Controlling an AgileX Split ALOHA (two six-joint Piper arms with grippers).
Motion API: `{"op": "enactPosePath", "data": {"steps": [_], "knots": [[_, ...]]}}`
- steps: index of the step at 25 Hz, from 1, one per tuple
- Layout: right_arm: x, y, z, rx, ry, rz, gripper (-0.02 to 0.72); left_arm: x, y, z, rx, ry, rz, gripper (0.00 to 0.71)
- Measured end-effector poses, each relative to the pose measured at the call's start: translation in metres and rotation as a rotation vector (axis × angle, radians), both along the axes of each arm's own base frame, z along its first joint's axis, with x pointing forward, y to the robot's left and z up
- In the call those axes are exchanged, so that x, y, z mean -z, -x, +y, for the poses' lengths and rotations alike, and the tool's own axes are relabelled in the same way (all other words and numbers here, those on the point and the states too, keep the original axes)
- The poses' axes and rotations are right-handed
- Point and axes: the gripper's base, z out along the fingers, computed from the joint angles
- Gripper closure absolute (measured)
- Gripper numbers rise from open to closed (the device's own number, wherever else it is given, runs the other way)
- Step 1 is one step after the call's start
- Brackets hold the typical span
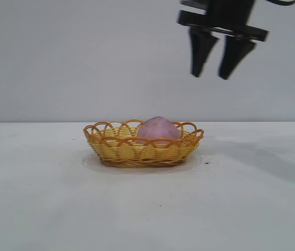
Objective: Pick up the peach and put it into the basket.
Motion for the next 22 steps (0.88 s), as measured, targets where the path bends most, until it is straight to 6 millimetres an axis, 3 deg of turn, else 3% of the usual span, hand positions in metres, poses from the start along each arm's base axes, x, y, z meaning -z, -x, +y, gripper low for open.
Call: {"op": "enactPosePath", "data": {"steps": [6,10,17,22], "knots": [[0.001,-0.014,-0.072,0.164,0.001,0.039,0.298,0.0,0.0,0.0,0.0,0.0,0.0,0.393],[0.001,-0.016,-0.102,0.247,-0.035,0.052,0.298,0.0,0.0,0.0,0.0,0.0,0.0,0.393],[0.006,0.0,-0.122,0.267,-0.033,0.222,0.298,0.0,0.0,0.0,0.0,0.0,0.0,0.393],[0.003,0.031,-0.123,0.269,-0.027,0.285,0.298,0.0,0.0,0.0,0.0,0.0,0.0,0.393]]}}
